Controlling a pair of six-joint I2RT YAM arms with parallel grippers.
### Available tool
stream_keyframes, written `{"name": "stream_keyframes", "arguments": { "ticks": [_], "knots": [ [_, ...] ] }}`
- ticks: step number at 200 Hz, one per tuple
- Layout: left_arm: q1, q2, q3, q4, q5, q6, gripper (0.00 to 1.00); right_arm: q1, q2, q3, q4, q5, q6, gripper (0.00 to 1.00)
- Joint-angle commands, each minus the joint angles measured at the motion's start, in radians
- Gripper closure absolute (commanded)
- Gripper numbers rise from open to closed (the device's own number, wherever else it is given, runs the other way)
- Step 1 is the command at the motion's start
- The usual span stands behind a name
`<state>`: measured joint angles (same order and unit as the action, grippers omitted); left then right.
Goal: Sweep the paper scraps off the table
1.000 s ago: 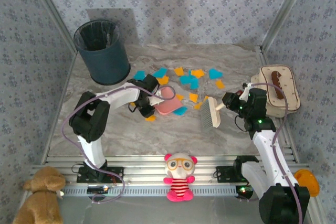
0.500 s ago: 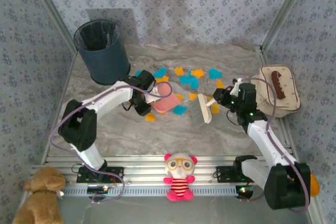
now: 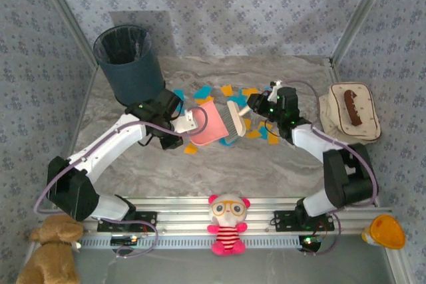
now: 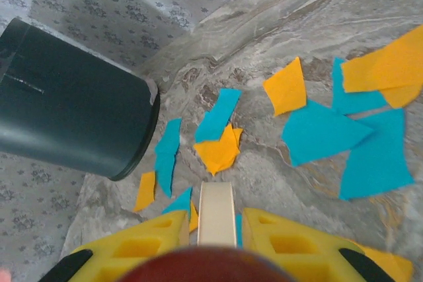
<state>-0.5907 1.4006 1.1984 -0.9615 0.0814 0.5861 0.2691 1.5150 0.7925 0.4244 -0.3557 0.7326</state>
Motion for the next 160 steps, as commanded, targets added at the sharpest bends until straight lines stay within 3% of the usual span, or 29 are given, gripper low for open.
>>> {"name": "stream_keyframes", "arguments": {
  "ticks": [1, 49, 104, 160],
  "knots": [
    [-0.001, -0.012, -0.011, -0.042, 0.043, 0.044, 1.00, 0.018, 0.083, 0.061, 0.134, -0.005, 0.053, 1.00],
    [-0.035, -0.021, -0.037, -0.056, 0.035, 0.119, 1.00, 0.040, 0.101, 0.052, 0.033, 0.098, 0.003, 1.00],
    [-0.065, 0.051, 0.001, -0.080, -0.009, 0.133, 1.00, 0.061, -0.087, -0.023, -0.212, 0.343, -0.143, 1.00],
    [-0.095, 0.139, 0.066, -0.101, -0.019, 0.130, 1.00, 0.076, -0.234, -0.039, -0.343, 0.455, -0.210, 1.00]
  ]
}}
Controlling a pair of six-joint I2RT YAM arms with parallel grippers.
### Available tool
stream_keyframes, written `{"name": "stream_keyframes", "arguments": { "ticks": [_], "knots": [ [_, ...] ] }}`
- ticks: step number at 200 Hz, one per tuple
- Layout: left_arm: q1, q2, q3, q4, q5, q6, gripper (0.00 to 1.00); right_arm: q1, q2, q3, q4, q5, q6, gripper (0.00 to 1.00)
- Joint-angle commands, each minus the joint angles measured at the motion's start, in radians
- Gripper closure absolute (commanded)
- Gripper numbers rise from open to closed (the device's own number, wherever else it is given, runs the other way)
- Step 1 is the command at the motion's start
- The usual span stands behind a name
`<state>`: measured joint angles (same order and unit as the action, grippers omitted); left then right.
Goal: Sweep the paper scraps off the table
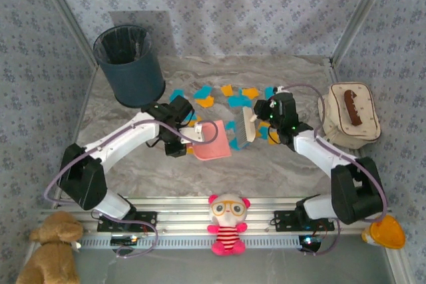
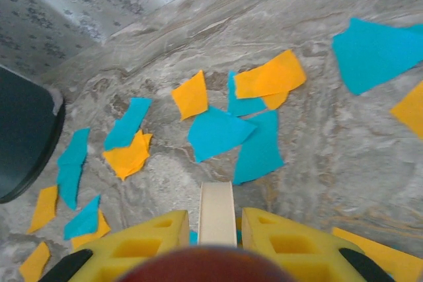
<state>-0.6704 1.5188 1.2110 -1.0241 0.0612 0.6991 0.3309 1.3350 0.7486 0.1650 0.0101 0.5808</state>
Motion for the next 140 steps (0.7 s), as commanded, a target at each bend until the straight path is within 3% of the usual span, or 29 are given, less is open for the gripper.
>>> {"name": "stream_keyframes", "arguments": {
  "ticks": [1, 60, 140],
  "knots": [
    [-0.016, 0.022, 0.055, -0.038, 0.002, 0.017, 1.00, 0.015, -0.056, 0.004, -0.085, 0.089, -0.058, 1.00],
    [-0.051, 0.143, 0.136, -0.102, -0.034, -0.004, 1.00, 0.013, -0.218, 0.019, -0.113, 0.021, -0.100, 1.00],
    [-0.072, 0.296, 0.240, -0.204, -0.105, -0.019, 1.00, 0.036, -0.296, 0.042, -0.304, 0.312, -0.324, 1.00]
  ]
}}
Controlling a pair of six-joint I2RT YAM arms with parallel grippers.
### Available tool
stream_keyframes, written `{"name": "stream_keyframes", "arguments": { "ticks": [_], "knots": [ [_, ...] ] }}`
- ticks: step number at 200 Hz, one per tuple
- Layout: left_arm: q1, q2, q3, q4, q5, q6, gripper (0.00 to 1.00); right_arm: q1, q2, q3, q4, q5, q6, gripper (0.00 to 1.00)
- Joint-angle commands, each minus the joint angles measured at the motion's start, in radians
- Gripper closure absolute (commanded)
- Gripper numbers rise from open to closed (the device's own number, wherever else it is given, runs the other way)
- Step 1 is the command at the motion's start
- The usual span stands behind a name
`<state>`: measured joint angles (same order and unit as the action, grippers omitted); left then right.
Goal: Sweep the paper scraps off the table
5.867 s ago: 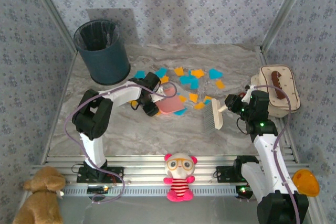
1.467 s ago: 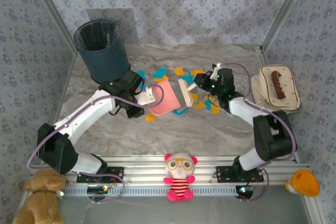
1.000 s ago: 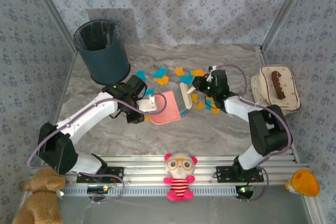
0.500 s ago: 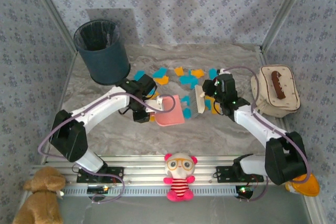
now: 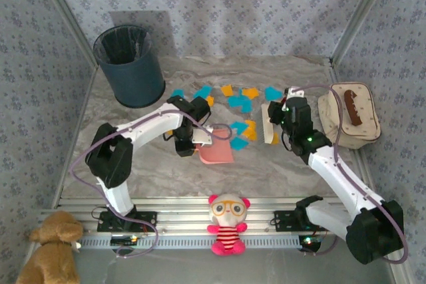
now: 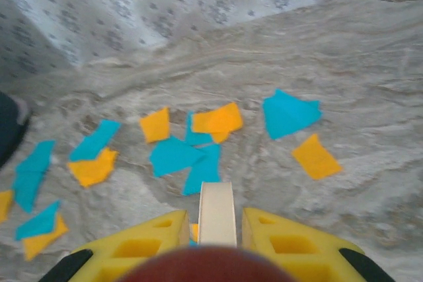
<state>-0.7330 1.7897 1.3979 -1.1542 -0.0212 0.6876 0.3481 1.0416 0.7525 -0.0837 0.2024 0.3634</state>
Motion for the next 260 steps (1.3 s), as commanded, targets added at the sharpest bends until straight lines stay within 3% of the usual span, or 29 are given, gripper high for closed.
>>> {"name": "stream_keyframes", "arguments": {
  "ticks": [1, 93, 260],
  "knots": [
    [-0.009, 0.027, 0.055, -0.076, -0.023, -0.007, 1.00, 0.020, -0.001, 0.039, -0.056, 0.121, -0.108, 1.00],
    [-0.008, 0.142, 0.127, -0.160, -0.029, -0.026, 1.00, 0.099, 0.112, 0.054, -0.037, 0.178, -0.155, 1.00],
    [-0.010, 0.286, 0.227, -0.171, -0.063, -0.104, 1.00, 0.183, 0.127, 0.027, 0.011, -0.004, -0.078, 1.00]
  ]
}}
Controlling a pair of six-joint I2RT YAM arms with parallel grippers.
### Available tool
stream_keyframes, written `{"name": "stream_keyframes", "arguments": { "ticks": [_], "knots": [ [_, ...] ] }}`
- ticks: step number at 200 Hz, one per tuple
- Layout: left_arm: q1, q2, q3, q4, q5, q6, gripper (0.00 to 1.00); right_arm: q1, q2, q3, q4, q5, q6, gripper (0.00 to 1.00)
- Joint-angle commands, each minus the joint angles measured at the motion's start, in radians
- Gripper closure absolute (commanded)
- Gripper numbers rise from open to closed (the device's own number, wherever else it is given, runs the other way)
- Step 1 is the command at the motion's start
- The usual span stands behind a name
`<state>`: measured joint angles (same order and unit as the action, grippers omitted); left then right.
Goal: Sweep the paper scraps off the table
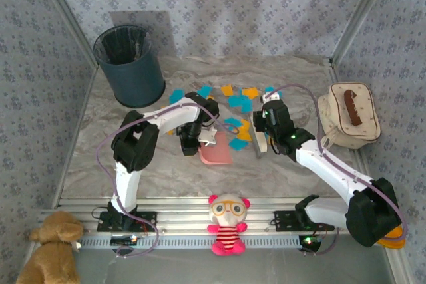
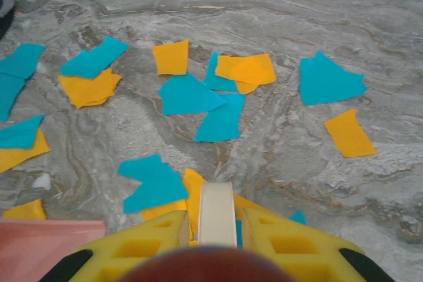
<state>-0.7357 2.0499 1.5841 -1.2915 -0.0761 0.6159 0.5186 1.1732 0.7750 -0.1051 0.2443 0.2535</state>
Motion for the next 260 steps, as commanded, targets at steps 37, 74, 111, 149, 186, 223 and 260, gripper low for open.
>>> {"name": "stream_keyframes", "arguments": {
  "ticks": [37, 74, 111, 149, 186, 223, 260],
  "knots": [
    [-0.008, 0.049, 0.071, -0.031, 0.004, -0.070, 1.00, 0.030, -0.011, 0.003, 0.020, -0.075, 0.044, 1.00],
    [-0.012, 0.063, 0.089, -0.033, 0.010, -0.080, 1.00, 0.045, -0.028, -0.006, 0.027, -0.130, 0.055, 1.00],
    [-0.015, 0.061, 0.091, -0.032, 0.010, -0.082, 1.00, 0.049, -0.064, -0.017, 0.063, -0.181, 0.082, 1.00],
    [-0.015, 0.055, 0.080, -0.037, 0.019, -0.085, 1.00, 0.051, -0.136, -0.020, 0.047, -0.132, 0.087, 1.00],
    [-0.009, 0.020, 0.050, -0.016, 0.028, -0.093, 1.00, 0.049, -0.210, -0.043, 0.039, 0.023, 0.075, 1.00],
    [0.004, 0.012, 0.034, -0.012, 0.029, -0.101, 1.00, 0.032, -0.183, -0.017, 0.036, 0.048, 0.042, 1.00],
    [0.011, 0.004, 0.021, -0.010, 0.030, -0.110, 1.00, 0.017, -0.091, 0.034, 0.035, 0.123, -0.023, 1.00]
  ]
}}
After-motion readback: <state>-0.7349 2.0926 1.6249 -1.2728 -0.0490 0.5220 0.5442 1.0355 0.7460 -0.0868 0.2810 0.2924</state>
